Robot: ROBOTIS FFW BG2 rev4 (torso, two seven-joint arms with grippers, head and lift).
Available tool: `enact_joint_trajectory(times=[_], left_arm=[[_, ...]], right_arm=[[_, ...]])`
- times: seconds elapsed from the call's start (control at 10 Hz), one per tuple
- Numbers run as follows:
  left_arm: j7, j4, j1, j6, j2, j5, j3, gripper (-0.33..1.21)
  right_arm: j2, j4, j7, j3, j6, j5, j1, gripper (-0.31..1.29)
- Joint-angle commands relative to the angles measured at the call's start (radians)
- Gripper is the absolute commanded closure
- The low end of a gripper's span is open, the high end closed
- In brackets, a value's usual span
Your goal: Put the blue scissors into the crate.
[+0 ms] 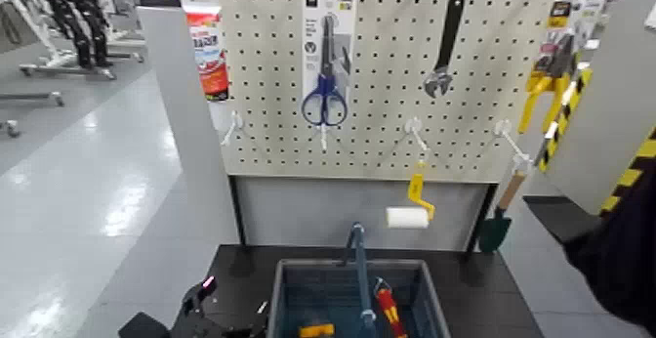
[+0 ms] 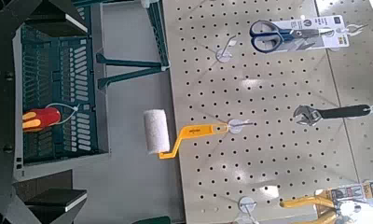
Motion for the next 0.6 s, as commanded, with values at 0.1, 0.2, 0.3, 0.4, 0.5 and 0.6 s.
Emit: enact_joint_trajectory(times=[0.1,0.2,0.3,0.4,0.5,0.6], left_arm=[[-0.009,-0.001,-0.006,0.013,0.006,0.008,-0.004,0.11],[-0.009,-0.003,-0.006,0.017,0.008,0.01,-0.004,0.11],[-0.013,-0.003,-0.01,0.022,0.008,0.011,-0.006,0.11],[-0.033,-0.008,-0.02,0.051,0.008,0.019,-0.006,0.12],[-0.048,-0.012,-0.037,0.076,0.009,0.024,-0.006,0.13],[-0.064,-0.029,-0.058,0.123,0.014,0.034,-0.009,0.12]], right_arm=[[0.0,0.0,0.001,0.0,0.0,0.001,0.0,0.08],[0.002,0.0,0.001,0.0,0.0,-0.001,0.0,0.08],[0.002,0.002,0.001,-0.002,0.001,0.001,0.0,0.08],[0.002,0.002,0.001,-0.002,0.0,-0.001,0.0,0.08],[0.002,0.002,0.001,-0.002,0.001,-0.001,0.0,0.08],[0.002,0.002,0.001,-0.004,0.001,-0.001,0.0,0.08]])
